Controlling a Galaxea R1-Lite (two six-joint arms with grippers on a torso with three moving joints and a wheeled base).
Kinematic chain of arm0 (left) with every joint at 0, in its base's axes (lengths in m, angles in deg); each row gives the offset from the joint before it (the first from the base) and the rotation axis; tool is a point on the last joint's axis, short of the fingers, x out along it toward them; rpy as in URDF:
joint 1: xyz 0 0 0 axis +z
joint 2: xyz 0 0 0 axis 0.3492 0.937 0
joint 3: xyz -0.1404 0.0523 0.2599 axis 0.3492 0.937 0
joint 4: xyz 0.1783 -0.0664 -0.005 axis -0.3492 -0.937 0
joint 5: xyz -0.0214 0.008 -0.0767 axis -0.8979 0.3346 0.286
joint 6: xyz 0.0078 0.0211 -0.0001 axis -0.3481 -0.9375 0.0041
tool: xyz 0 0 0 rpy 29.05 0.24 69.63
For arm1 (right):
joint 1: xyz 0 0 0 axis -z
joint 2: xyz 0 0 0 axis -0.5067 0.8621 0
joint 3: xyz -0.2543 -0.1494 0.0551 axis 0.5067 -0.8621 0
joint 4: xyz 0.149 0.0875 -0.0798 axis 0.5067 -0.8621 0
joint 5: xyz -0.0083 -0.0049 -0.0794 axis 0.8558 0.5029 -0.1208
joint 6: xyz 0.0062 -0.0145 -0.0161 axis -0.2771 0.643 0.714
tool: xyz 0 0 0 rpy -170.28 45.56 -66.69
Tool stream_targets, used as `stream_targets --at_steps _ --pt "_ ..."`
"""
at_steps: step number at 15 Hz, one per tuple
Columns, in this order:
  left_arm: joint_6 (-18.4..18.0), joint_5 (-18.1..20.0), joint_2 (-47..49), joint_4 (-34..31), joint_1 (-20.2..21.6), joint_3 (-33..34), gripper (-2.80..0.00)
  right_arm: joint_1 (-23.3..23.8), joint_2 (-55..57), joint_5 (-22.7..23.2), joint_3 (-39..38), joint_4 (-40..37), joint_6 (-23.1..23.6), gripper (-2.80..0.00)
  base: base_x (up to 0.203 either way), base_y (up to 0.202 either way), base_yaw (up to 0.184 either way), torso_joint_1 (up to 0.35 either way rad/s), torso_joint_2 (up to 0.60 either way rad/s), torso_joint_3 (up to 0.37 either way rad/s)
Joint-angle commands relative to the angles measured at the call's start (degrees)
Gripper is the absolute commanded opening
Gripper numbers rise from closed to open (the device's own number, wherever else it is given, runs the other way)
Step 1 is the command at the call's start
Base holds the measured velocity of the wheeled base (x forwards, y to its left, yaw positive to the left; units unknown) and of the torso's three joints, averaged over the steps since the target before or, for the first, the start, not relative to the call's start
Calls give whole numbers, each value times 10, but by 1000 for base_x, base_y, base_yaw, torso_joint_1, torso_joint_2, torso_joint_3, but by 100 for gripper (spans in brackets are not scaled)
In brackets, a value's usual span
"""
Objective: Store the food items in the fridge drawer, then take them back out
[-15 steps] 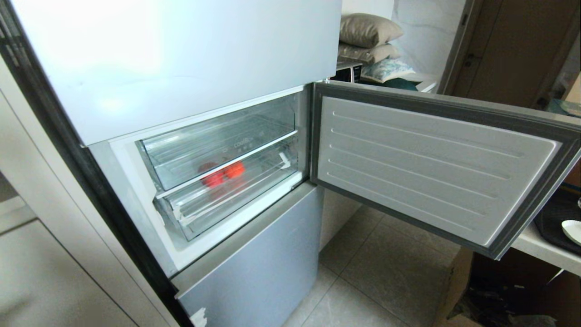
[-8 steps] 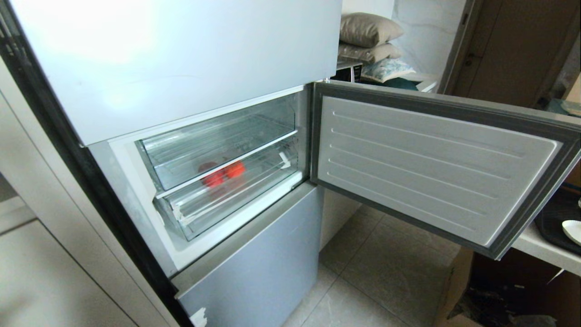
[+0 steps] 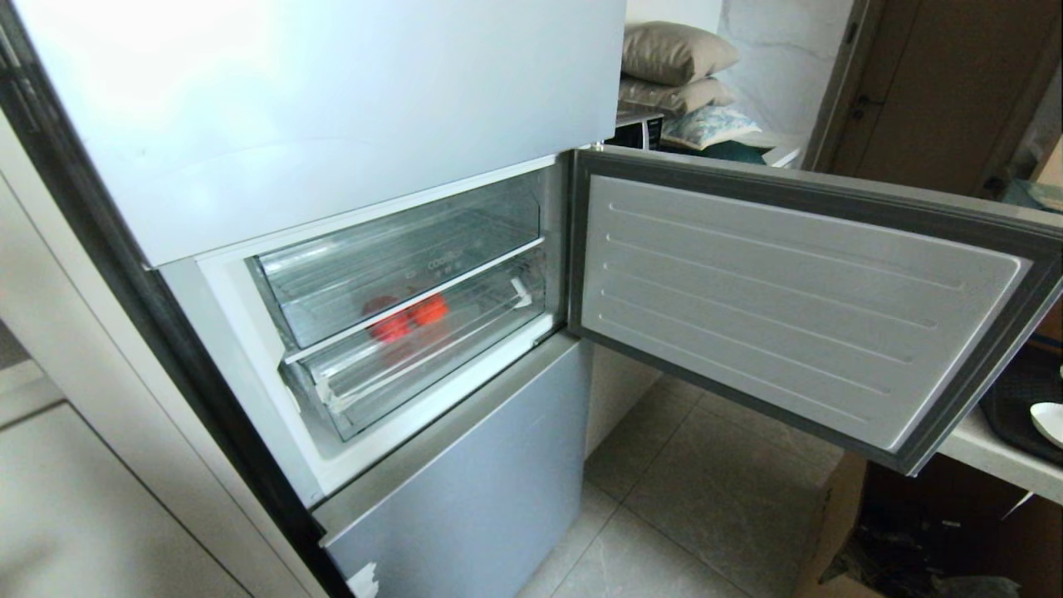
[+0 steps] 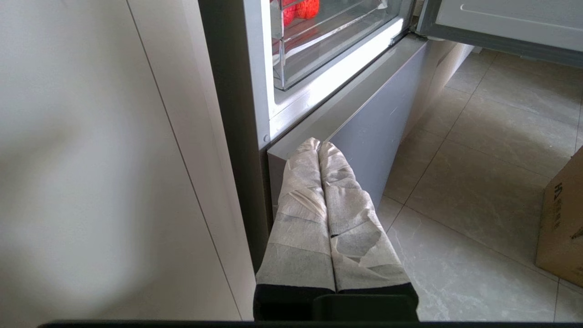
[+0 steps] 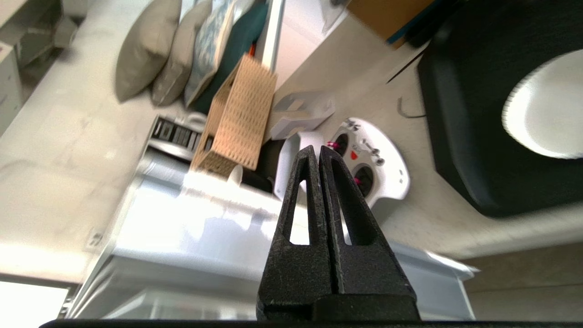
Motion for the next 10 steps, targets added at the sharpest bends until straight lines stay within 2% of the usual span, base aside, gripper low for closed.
stream_targets --at_steps 1,3,7,10 --pt "0 0 0 0 0 0 -280 1 75 24 39 2 -6 -280 0 0 0 0 0 0" --pt "0 0 0 0 0 0 -280 1 110 79 79 2 -18 -280 0 0 0 0 0 0" --pt "0 0 0 0 0 0 -280 0 165 177 165 -10 -76 -280 0 0 0 0 0 0" --pt "0 0 0 0 0 0 -280 -3 179 256 180 -17 -100 -280 0 0 0 0 0 0"
